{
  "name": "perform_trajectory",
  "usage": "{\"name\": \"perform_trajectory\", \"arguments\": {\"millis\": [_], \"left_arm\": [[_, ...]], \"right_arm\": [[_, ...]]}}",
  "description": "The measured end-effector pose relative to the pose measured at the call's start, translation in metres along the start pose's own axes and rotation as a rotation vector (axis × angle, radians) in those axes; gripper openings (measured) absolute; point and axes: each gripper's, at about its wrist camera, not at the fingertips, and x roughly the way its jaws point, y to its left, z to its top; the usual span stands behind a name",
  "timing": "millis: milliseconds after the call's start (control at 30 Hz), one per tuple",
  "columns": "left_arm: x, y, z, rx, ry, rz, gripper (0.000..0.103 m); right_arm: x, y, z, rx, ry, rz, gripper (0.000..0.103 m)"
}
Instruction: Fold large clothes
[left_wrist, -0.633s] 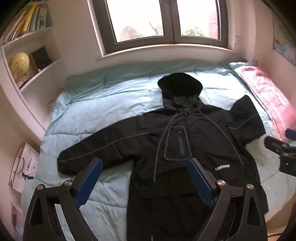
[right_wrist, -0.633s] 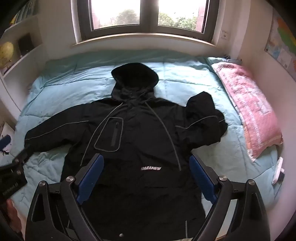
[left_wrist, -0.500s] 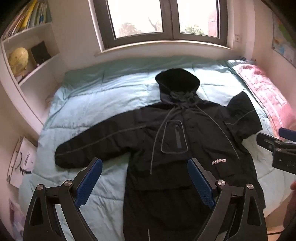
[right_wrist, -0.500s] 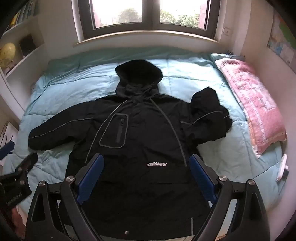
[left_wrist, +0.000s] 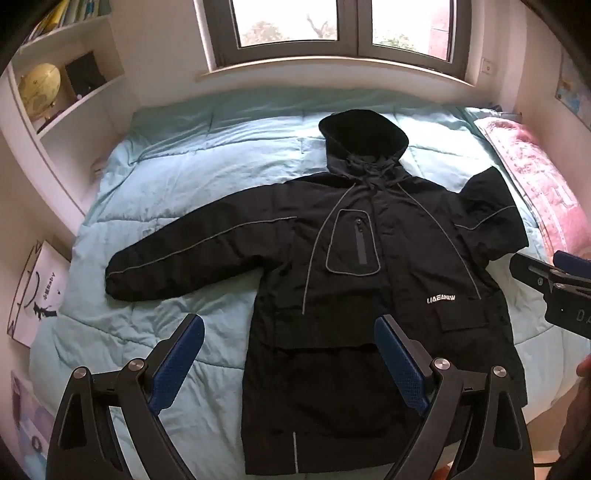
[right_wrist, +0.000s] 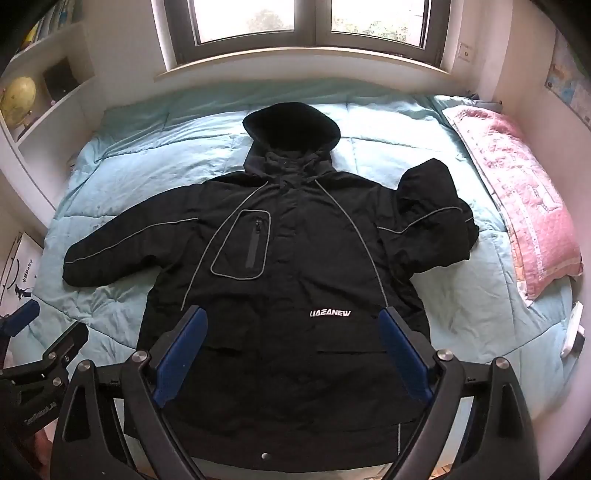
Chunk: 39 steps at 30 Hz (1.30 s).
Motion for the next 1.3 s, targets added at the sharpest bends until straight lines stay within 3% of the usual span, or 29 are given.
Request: {"name": "perform_trajectory", "arguments": {"millis": [767,1300], "left_arm": [[0.019,-0.002,-0.012,-0.042,0.052,-0.045,0.094],[0.030,0.006,-0.012,-0.068,0.078,-0.037,0.094]], "right_arm": [[0.001,-0.006,-0.008,0.020,0.039,0.081,0.094],[0.010,0.000,-0.006,0.004,0.049,0.075,0.094]]}}
